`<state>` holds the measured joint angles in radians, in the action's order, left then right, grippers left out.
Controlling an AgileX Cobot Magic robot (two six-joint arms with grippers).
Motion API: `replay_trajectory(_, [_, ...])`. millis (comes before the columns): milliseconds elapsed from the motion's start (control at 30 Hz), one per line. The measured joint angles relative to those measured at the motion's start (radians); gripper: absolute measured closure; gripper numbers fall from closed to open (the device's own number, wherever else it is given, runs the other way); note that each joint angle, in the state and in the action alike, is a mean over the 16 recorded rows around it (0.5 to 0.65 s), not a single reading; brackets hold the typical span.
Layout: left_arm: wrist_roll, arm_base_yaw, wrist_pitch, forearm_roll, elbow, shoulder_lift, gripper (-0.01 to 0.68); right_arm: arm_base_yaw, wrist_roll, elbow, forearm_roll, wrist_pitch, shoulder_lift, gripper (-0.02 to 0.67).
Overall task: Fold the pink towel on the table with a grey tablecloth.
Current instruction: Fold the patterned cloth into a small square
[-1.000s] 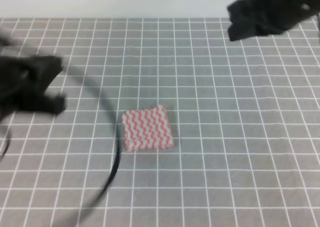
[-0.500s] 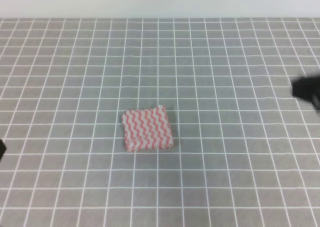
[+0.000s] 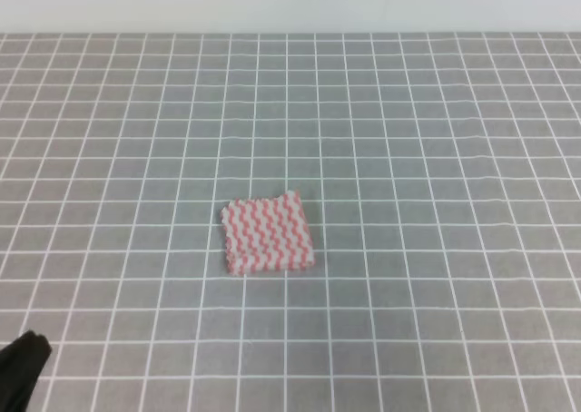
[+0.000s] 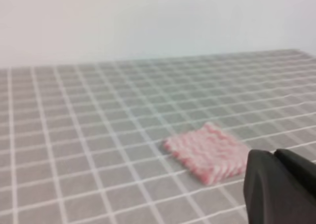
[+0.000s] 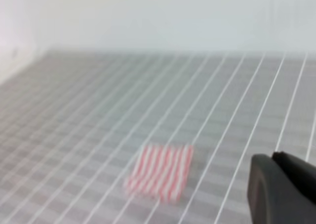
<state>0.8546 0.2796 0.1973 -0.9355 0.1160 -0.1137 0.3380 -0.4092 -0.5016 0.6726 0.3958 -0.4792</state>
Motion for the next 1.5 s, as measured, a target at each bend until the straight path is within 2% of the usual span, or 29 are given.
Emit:
replay_trajectory(167, [0.000, 0.000, -0.055, -0.009, -0.066, 0.002, 0.673, 0.000, -0.150, 0.122, 0.122, -0.154, 0.071, 0.664])
replay_trajectory(400, [0.000, 0.000, -0.094, -0.011, -0.103, 0.004, 0.673, 0.000, -0.250, 0.212, 0.188, -0.263, 0.096, 0.664])
replay_trajectory(733, [0.000, 0.000, -0.091, -0.012, -0.114, 0.004, 0.673, 0.000, -0.254, 0.240, 0.188, -0.241, 0.093, 0.664])
replay_trajectory(933, [0.000, 0.000, -0.091, -0.012, -0.114, 0.002, 0.673, -0.016, -0.254, 0.278, 0.184, -0.286, 0.121, 0.664])
replay_trajectory(1233, [0.000, 0.000, -0.093, -0.012, -0.114, 0.002, 0.673, -0.093, -0.254, 0.390, 0.182, -0.364, 0.298, 0.664])
replay_trajectory(1500, [0.000, 0.000, -0.094, -0.012, -0.115, 0.002, 0.673, -0.153, -0.254, 0.466, 0.184, -0.354, 0.466, 0.664])
